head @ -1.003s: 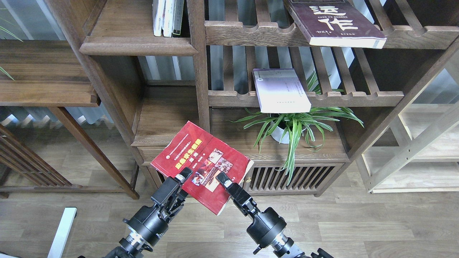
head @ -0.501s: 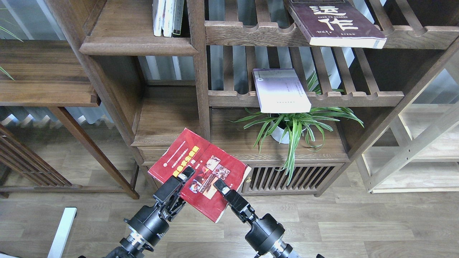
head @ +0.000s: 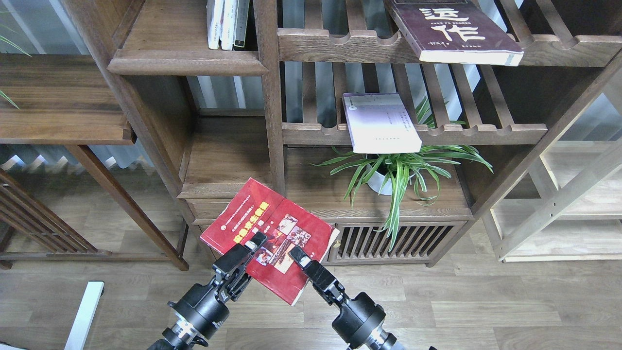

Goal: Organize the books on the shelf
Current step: 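Hand the red book to the left gripper and release the right gripper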

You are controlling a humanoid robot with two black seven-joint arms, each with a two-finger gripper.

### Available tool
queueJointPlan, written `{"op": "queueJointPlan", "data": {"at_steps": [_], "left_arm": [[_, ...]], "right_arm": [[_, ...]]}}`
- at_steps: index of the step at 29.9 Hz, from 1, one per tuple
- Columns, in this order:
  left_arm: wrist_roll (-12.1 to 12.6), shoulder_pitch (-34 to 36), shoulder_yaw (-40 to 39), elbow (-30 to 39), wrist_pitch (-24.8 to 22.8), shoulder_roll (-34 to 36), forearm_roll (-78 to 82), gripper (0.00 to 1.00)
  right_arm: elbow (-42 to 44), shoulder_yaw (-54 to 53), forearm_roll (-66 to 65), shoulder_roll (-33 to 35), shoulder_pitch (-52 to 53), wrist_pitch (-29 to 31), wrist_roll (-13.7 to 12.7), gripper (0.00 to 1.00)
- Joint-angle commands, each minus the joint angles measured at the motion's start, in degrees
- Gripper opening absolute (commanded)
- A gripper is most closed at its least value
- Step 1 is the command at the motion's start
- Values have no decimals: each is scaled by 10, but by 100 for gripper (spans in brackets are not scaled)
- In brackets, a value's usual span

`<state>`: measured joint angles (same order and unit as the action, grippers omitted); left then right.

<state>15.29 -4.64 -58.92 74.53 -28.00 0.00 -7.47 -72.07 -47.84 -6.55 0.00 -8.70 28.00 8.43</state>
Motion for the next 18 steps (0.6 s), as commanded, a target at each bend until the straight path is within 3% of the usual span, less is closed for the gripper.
{"op": "queueJointPlan", "data": {"at_steps": [1, 13, 18], "left_arm": [[0, -2, 0, -1, 0, 0, 0, 31], [1, -13, 2, 2, 0, 0, 0, 9], [1, -18, 3, 4, 0, 0, 0, 4]], "right_arm": [[0, 0, 0, 0, 0, 0, 0, 3], [4, -1, 0, 0, 0, 0, 1, 4], [8, -1, 0, 0, 0, 0, 1, 6]]}}
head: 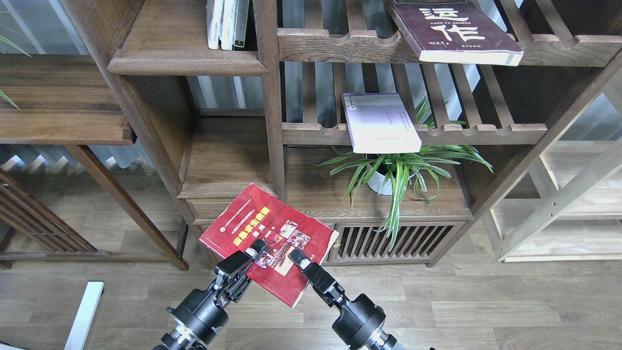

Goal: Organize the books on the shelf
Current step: 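Hand the red book to the left gripper and release the right gripper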

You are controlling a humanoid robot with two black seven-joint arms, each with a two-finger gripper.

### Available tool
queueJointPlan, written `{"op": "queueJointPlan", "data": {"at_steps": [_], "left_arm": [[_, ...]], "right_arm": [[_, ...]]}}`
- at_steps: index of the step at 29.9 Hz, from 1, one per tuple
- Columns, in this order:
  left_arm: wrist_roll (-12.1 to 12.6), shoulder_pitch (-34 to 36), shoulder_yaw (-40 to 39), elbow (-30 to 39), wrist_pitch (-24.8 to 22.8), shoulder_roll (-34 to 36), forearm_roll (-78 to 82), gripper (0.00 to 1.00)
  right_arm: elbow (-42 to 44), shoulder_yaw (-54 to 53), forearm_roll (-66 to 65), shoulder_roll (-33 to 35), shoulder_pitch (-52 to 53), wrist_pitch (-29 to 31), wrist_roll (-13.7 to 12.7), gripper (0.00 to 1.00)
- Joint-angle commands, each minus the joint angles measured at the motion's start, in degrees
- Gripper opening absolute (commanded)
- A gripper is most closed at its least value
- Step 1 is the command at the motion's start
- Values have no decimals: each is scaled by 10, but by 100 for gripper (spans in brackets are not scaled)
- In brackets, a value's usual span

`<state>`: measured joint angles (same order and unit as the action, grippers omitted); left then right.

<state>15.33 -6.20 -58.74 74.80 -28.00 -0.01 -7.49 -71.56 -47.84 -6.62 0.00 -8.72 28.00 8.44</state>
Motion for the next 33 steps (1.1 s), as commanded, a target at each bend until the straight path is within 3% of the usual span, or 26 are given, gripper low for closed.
{"op": "queueJointPlan", "data": {"at_steps": [1, 4, 8, 10, 17, 21, 28, 33], "left_arm": [[1, -3, 1, 1, 0, 0, 0, 4], [1, -6, 1, 1, 0, 0, -1, 4], [0, -7, -1, 2, 0, 0, -1, 4], [0, -7, -1, 3, 0, 0, -1, 4], [0, -7, -5, 3, 0, 0, -1, 2], [0, -17, -8, 10, 0, 0, -1, 2], [-2, -39, -40, 27, 0, 0, 0, 2], [-3, -39, -65, 27, 0, 15, 5, 2]], "right_arm": [[5, -1, 0, 0, 0, 0, 0, 10], [11, 1, -1, 0, 1, 0, 0, 28], [27, 1, -1, 0, 1, 0, 0, 76], [28, -1, -1, 0, 0, 0, 0, 85], [29, -1, -1, 0, 5, 0, -1, 89], [48, -22, 11, 0, 6, 0, 2, 99], [230, -139, 37, 0, 13, 0, 1, 100], [293, -152, 48, 0, 17, 0, 1, 100]]}}
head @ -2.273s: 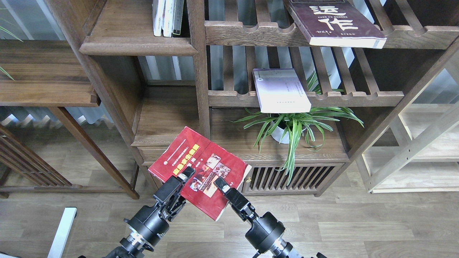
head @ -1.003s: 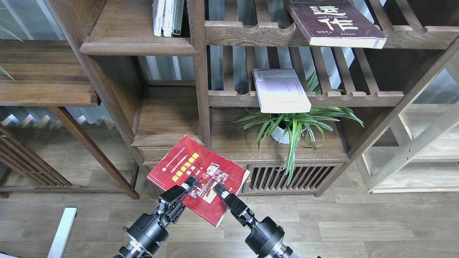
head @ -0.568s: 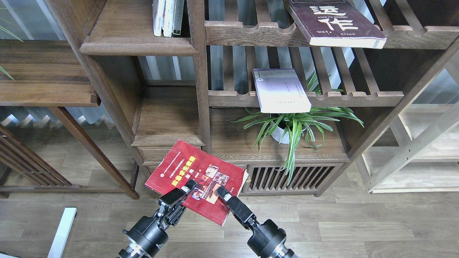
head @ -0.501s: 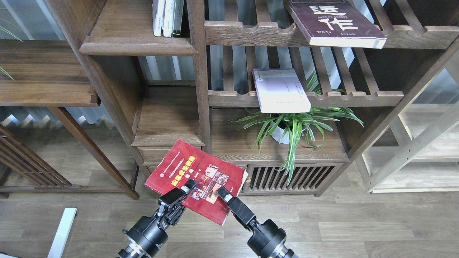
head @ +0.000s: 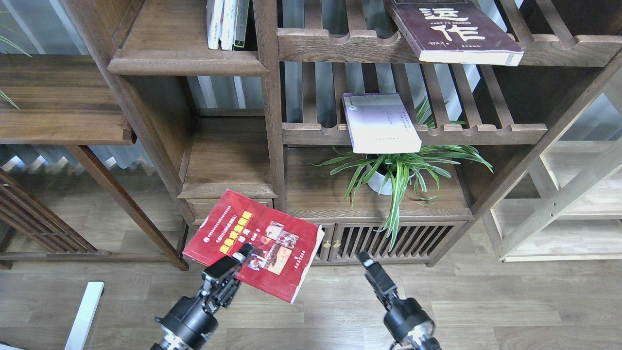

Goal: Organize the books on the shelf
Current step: 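Hand the red book to the left gripper and release the right gripper, then lift the red book with the left gripper up toward the upper cubby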

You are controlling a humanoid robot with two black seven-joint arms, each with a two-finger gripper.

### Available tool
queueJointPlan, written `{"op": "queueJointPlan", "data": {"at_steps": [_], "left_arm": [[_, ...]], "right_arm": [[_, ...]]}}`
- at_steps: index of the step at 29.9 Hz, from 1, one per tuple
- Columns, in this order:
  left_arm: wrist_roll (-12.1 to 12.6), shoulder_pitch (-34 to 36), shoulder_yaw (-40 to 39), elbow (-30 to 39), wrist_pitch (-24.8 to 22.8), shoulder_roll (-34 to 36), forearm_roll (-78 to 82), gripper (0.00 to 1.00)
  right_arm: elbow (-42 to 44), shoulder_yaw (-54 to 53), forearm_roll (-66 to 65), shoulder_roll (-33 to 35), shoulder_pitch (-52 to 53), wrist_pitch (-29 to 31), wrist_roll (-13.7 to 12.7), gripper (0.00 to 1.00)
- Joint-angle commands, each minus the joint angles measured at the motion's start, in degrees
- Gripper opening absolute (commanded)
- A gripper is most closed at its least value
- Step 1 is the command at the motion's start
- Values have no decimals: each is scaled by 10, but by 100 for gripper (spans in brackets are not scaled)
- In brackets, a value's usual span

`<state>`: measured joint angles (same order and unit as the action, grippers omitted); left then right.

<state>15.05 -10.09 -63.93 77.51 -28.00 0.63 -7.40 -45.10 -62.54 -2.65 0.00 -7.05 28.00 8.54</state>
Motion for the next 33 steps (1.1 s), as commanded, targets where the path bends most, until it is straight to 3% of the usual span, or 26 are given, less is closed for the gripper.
{"op": "queueJointPlan", "data": {"at_steps": [1, 7, 12, 21, 27, 33], "left_arm": [[0, 0, -18, 0, 0, 11, 6, 2], [1, 0, -47, 11, 0, 15, 40, 2], [1, -19, -73, 78, 0, 16, 85, 1], [3, -34, -121, 136, 0, 17, 161, 1], [31, -35, -168, 179, 0, 33, 194, 1], [50, -35, -211, 195, 0, 33, 207, 1]], "right_arm": [[33, -4, 13, 0, 0, 0, 0, 100], [43, -6, 19, 0, 10, 0, 0, 100], [44, -9, 23, 0, 15, 0, 0, 100], [41, -9, 69, 0, 21, 0, -1, 100], [47, -2, 89, 60, 58, 0, -6, 100], [50, 5, 147, 66, 72, 0, -8, 100]]}}
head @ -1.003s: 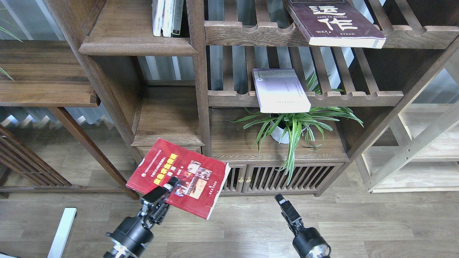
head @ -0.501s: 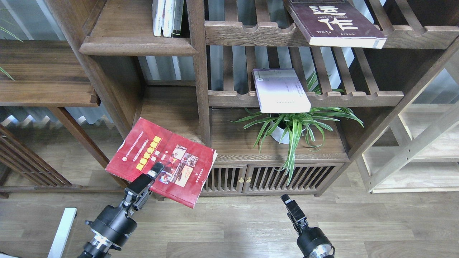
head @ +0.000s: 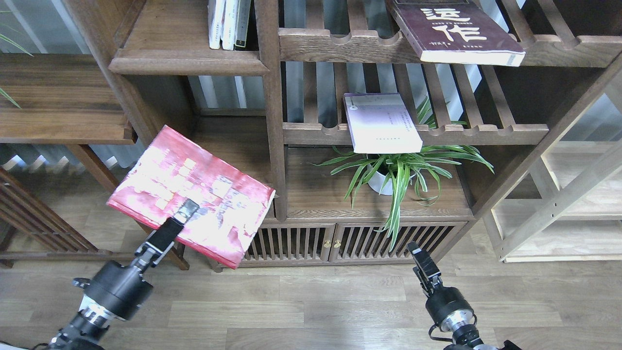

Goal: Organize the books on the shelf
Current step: 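Lift the red book with the left gripper up toward the upper cubby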

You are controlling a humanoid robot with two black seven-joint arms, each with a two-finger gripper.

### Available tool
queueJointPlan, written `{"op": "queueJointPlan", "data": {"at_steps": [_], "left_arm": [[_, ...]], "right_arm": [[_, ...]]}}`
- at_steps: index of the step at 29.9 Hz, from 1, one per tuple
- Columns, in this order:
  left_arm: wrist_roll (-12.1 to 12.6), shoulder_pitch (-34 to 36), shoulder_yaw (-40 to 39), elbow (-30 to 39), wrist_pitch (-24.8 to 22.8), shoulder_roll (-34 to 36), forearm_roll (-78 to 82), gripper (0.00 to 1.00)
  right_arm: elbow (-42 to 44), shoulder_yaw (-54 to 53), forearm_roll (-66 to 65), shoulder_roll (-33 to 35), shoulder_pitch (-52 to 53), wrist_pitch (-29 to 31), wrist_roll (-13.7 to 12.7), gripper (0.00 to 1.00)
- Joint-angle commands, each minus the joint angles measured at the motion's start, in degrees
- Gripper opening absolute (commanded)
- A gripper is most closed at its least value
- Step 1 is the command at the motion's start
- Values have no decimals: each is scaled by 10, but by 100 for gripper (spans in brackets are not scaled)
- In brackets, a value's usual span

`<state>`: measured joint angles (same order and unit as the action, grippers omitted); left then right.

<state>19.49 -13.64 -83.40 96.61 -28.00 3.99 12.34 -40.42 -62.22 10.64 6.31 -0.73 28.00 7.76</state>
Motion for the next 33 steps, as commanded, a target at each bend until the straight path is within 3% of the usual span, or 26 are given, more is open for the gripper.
{"op": "queueJointPlan", "data": {"at_steps": [1, 6, 16, 24, 33], "left_arm": [[6, 1, -24, 4, 0, -1, 16, 1], [-1, 3, -41, 6, 0, -40, 16, 2], [0, 5, -17, 16, 0, -40, -4, 2], [8, 5, -64, 42, 0, -40, 21, 1], [56, 11, -194, 50, 0, -8, 53, 2]], "right_arm": [[6, 3, 16, 3, 13, 0, 0, 100], [16, 4, 16, -2, 32, 0, 0, 100], [15, 3, 28, 1, 44, 0, 0, 100], [13, 2, 31, 0, 43, 0, 0, 100], [13, 4, 31, -2, 60, 0, 0, 100]]}}
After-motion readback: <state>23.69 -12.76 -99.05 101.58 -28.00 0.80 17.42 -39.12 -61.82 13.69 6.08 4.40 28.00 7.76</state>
